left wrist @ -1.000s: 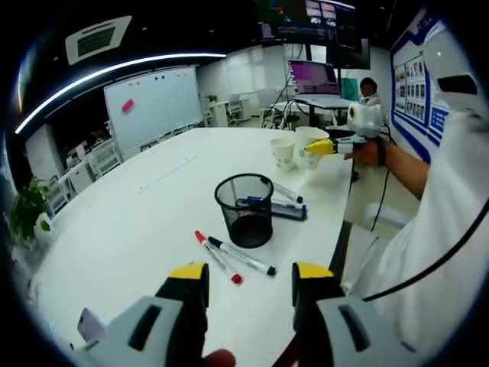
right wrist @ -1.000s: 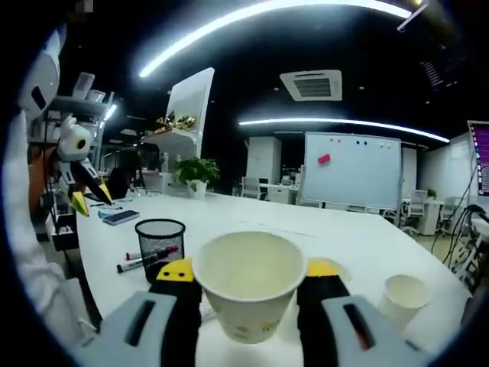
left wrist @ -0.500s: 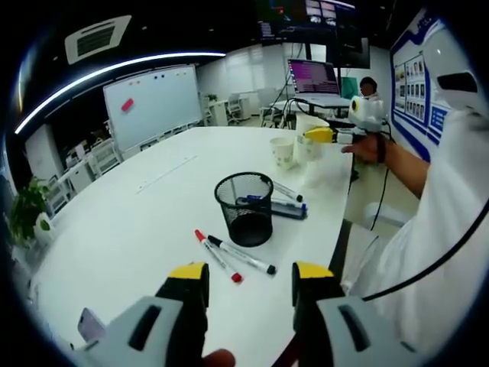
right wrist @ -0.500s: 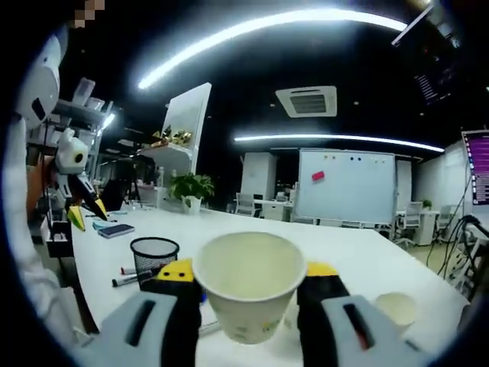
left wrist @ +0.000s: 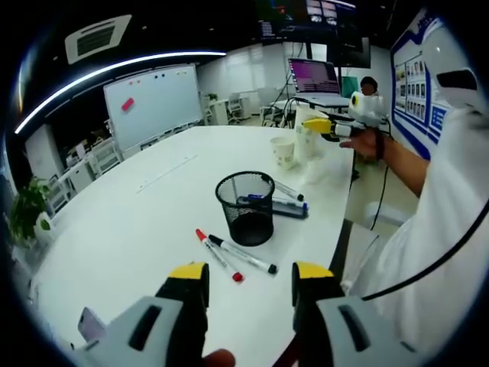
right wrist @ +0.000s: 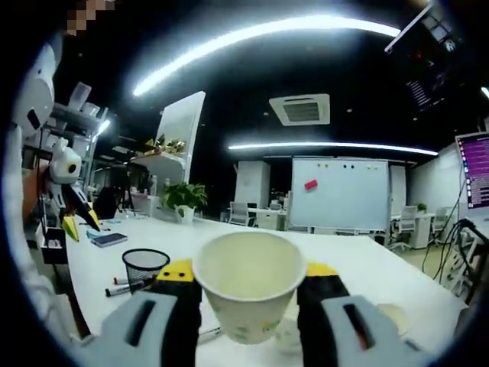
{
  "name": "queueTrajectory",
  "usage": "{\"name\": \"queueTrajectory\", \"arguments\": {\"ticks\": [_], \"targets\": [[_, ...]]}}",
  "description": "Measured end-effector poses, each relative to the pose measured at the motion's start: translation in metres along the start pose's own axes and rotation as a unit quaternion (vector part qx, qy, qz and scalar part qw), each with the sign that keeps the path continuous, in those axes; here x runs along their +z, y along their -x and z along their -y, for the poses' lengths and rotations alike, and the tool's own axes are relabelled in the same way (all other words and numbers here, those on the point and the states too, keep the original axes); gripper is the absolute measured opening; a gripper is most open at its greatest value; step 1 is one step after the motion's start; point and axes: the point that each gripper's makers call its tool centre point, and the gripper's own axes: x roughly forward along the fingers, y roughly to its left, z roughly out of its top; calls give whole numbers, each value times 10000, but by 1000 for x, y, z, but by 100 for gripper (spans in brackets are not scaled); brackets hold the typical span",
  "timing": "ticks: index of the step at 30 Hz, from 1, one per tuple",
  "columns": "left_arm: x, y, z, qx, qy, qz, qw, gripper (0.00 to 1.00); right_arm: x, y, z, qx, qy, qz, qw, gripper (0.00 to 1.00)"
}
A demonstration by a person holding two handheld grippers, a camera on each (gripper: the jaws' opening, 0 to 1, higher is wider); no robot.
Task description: Place the scattered laser pointers and whiteboard markers into the pen holder and stack the scattered paper cups together
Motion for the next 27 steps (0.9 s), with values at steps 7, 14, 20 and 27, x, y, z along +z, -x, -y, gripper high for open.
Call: {"name": "queueTrajectory", "arguments": {"ticks": [7, 14, 20, 27], "targets": [[0, 0, 0, 0, 0, 2, 10000, 44, 5, -2, 5, -101, 14, 70, 9999, 49], [0, -1, -1, 5, 10, -3, 10000, 44, 6, -5, 12, -213, 36, 95, 9997, 49], [-2, 0, -1, 11, 28, -16, 10000, 44, 6, -7, 16, -257, 50, 110, 9996, 49], [-3, -1, -1, 7, 48, -22, 10000, 44, 8, -10, 20, -315, 51, 158, 9994, 49]]}}
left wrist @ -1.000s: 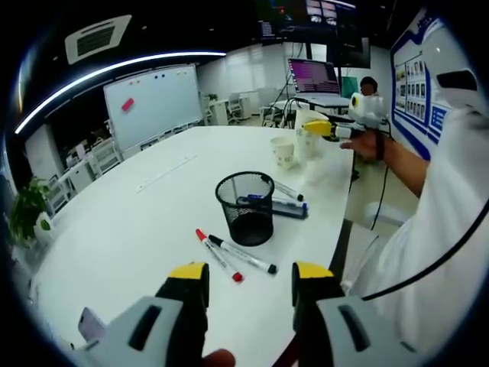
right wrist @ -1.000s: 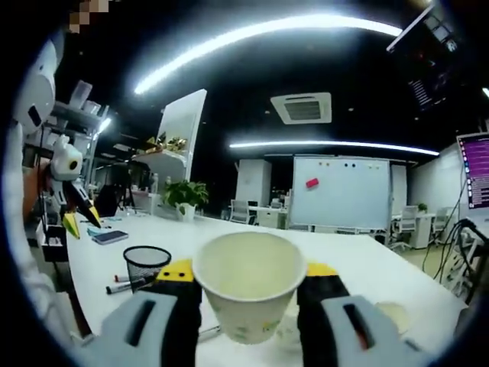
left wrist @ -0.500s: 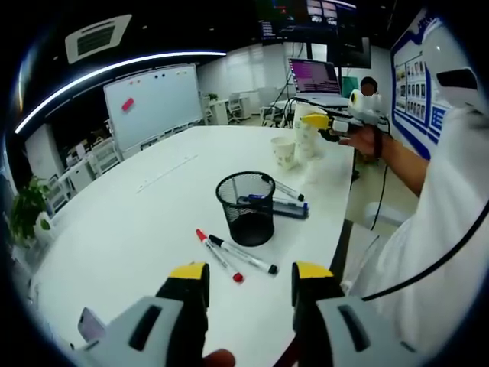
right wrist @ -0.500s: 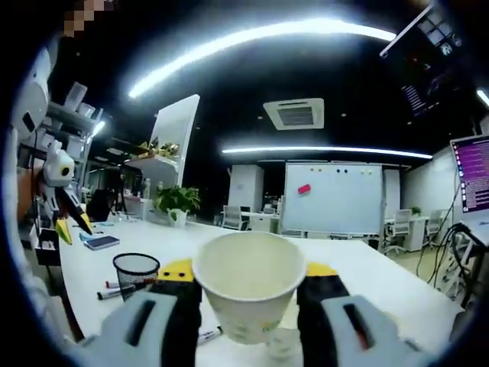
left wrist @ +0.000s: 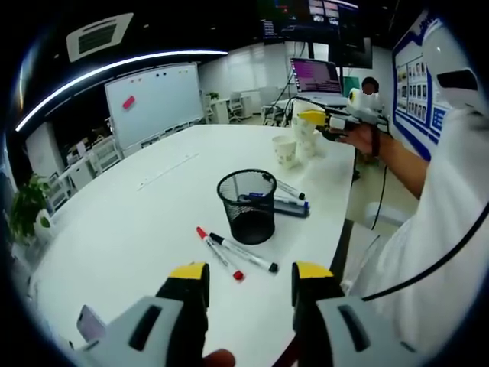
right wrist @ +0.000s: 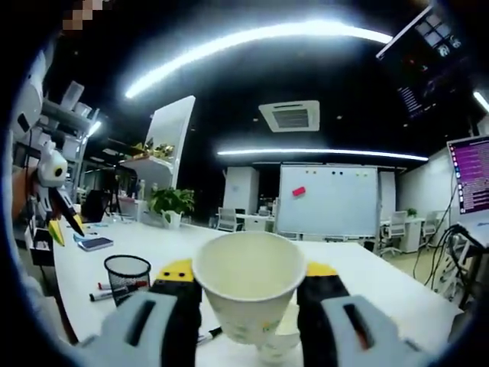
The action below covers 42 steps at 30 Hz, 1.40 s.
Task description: Place the scattered laser pointers and whiteboard markers into the pen holder and stack the scattered paper cups together
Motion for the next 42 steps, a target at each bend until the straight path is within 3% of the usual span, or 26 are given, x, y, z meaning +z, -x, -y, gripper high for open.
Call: {"name": "queueTrajectory", "arguments": {"ticks": [22, 32, 42], "targets": [[1, -4, 0, -36, 15, 17, 10000, 44, 3, -9, 18, -189, -19, 75, 9998, 49], [8, -6, 5, -72, -64, 108, 9999, 44, 1, -10, 23, -244, -75, 64, 9997, 49], [4, -10, 5, -92, -6, 81, 9999, 44, -2, -17, 27, -295, -134, 52, 9995, 49]]}}
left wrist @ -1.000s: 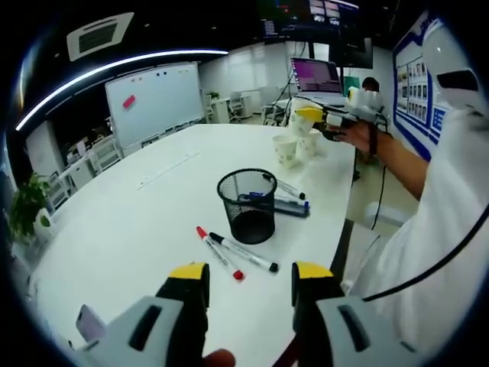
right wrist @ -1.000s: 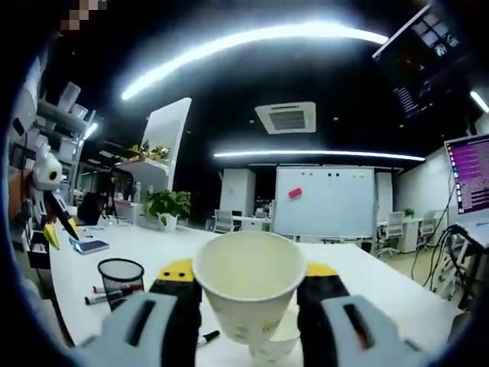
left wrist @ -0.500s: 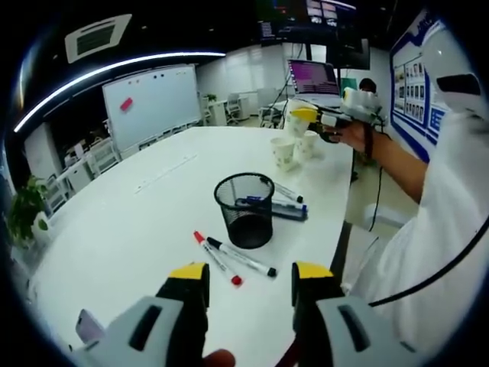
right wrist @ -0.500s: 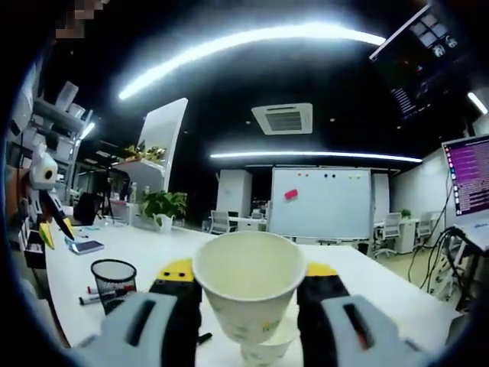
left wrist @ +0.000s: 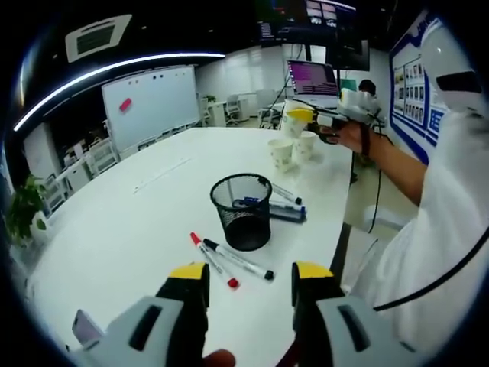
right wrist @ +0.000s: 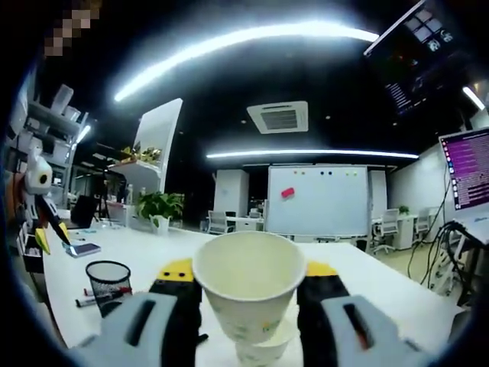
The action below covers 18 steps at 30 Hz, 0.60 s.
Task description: Place the scattered laser pointers and whiteboard markers into the pen holder and stack the scattered paper cups together
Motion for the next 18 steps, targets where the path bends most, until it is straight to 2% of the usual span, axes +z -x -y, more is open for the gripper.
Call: {"name": "queueTrajectory", "arguments": {"ticks": [18], "targets": [[-3, -4, -4, -49, 33, 6, 10000, 44, -6, -14, -1, 9, 97, -101, 9999, 49]]}}
